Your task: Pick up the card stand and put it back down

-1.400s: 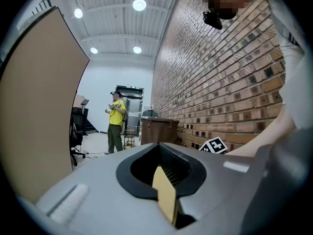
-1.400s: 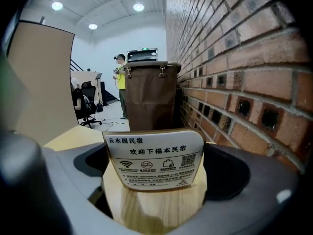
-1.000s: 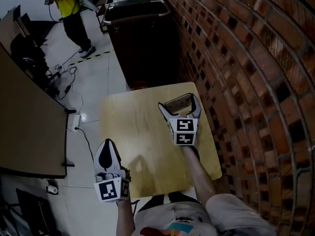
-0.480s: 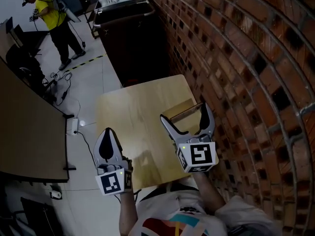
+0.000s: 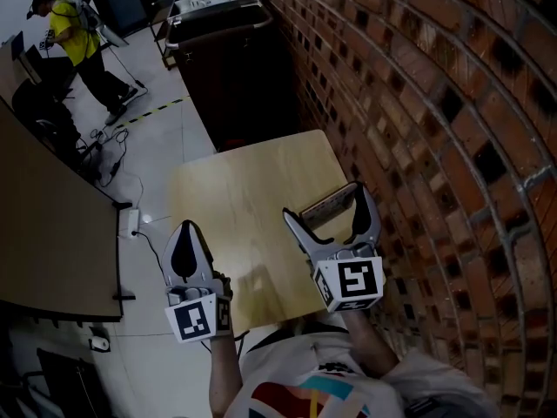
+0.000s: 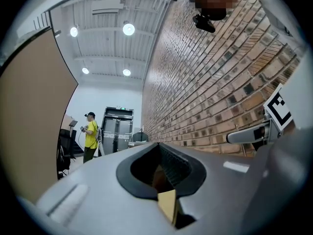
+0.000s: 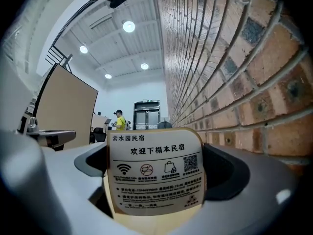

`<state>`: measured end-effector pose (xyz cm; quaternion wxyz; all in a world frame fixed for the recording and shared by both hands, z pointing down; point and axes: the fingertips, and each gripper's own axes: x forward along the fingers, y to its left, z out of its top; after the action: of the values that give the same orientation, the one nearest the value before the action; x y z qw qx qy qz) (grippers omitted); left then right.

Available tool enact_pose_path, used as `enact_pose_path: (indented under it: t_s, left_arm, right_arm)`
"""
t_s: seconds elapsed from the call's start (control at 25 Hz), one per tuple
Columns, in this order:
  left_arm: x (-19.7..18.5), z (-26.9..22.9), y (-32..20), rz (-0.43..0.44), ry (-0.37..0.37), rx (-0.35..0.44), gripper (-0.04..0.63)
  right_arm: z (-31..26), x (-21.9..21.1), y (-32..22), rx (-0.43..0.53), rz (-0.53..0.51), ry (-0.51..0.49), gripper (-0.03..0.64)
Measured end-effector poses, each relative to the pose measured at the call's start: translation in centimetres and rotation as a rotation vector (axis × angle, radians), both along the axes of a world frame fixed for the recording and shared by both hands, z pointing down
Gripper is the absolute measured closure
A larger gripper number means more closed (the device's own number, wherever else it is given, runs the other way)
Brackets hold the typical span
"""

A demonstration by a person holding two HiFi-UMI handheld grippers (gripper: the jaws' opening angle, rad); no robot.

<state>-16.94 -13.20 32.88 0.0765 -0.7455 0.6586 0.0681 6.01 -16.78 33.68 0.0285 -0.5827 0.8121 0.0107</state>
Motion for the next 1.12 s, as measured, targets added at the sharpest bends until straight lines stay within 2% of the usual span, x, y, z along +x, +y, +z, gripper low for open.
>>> enact_pose_path:
  t_s: [0.24,0.64,0.88,1.12]
  left_arm:
    - [0.0,0.0,0.0,0.001,0.003,-0.003,0.591]
    - [-0.4,0.5,-0.5,-0.004,0.008,-0.017,0.591]
    - [-0.9,2.1,-1.0,-0.005,0.013,-0.055,0.591]
    - [-2.5,3.8,-1.7,-0.039,0.019,-0.1,0.591]
  right_arm:
    - [-0.2,0.0,0.1,0.01,0.001,0.011,0.049]
    - [1.3,-0.7,-1.3,-0.03,-0.008,-0.001,0.049]
    - [4.8,-1.7,-6.6,-0.079,0.013,0.057,0.049]
    - [8.7,-1.8,-13.7,-0.15,0.058,0.022,0.049]
